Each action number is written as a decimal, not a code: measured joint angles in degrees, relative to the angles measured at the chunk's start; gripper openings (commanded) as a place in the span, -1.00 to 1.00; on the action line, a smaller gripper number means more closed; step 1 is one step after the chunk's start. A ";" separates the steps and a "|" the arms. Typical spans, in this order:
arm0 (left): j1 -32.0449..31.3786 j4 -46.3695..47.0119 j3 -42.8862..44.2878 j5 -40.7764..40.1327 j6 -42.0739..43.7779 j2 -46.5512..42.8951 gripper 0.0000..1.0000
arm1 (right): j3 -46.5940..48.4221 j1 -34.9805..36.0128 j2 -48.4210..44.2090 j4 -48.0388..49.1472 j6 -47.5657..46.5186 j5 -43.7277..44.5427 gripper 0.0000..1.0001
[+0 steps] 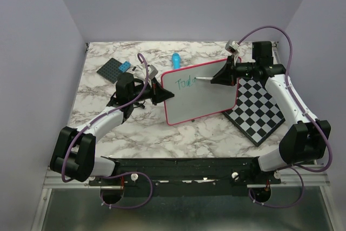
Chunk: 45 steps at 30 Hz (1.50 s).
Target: Write a sentence on the whiteboard
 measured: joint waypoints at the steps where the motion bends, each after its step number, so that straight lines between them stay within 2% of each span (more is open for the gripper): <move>1: 0.00 0.00 0.00 0.00 0.00 0.00 -1.00 | -0.20 0.00 0.00 0.09 0.00 0.00 -0.99; 11: 0.00 -0.13 0.00 0.00 0.04 0.00 -1.00 | -2.62 -0.09 -0.11 -0.04 -0.24 0.02 -0.99; 27: -0.09 -0.13 0.11 0.02 0.55 0.00 -1.00 | -2.60 -1.40 -2.80 -0.04 -0.44 -0.02 -0.99; 45: -0.09 -0.35 0.11 0.00 0.57 0.00 -1.00 | -2.03 -1.42 -1.73 0.87 0.39 0.48 -0.99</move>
